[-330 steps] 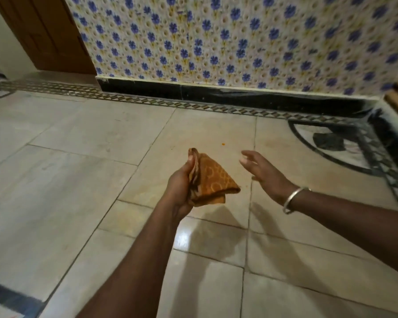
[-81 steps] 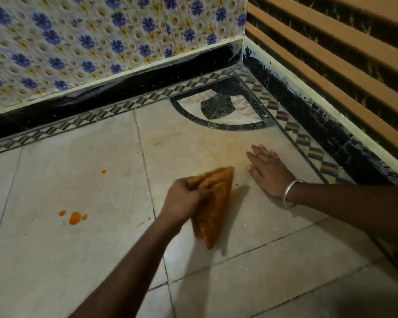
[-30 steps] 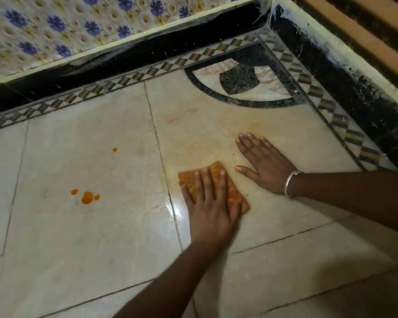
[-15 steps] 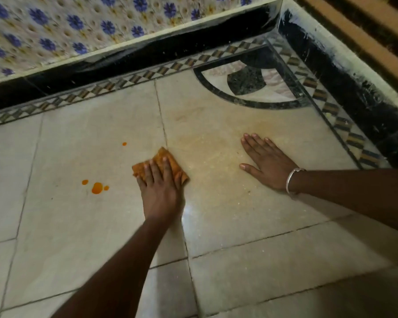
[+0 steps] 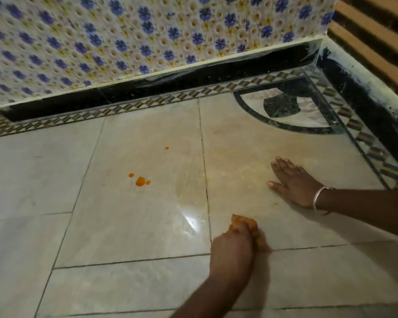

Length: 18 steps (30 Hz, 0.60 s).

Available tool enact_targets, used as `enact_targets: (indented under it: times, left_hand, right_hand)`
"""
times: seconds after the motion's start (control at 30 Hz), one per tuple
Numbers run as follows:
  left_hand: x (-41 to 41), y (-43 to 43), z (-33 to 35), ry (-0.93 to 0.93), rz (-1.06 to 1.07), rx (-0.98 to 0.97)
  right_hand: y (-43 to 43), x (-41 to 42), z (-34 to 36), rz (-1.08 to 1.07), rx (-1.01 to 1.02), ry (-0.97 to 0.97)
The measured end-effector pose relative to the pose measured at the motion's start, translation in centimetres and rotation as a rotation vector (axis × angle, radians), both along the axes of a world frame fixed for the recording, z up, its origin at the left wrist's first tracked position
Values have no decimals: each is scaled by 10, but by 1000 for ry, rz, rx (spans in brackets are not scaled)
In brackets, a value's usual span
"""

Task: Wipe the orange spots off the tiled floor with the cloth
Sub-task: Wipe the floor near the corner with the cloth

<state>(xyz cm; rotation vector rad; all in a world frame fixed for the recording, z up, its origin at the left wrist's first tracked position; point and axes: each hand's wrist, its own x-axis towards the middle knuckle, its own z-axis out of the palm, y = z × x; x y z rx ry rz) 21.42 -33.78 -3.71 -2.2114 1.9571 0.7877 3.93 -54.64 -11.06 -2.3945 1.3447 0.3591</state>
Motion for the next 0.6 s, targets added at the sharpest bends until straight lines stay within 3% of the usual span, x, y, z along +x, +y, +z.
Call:
enact_targets:
  times: [0.13, 0.3, 0.4, 0.5, 0.6]
  left_hand:
    - [56, -26, 27, 758, 557, -171]
    - [115, -42, 28, 1297, 1044, -191]
    - [132, -36, 30, 1579, 1059, -170]
    - [141, -27, 27, 1705, 1023, -142]
    - [147, -22, 19, 1751, 957, -151]
  right_hand:
    - [2, 4, 7, -4, 17, 14]
    - [11, 36, 19, 63, 13, -32]
    - [23, 69, 26, 84, 29, -144]
    - [36, 108, 41, -26, 102, -472]
    - [38, 147, 62, -269, 584, -798]
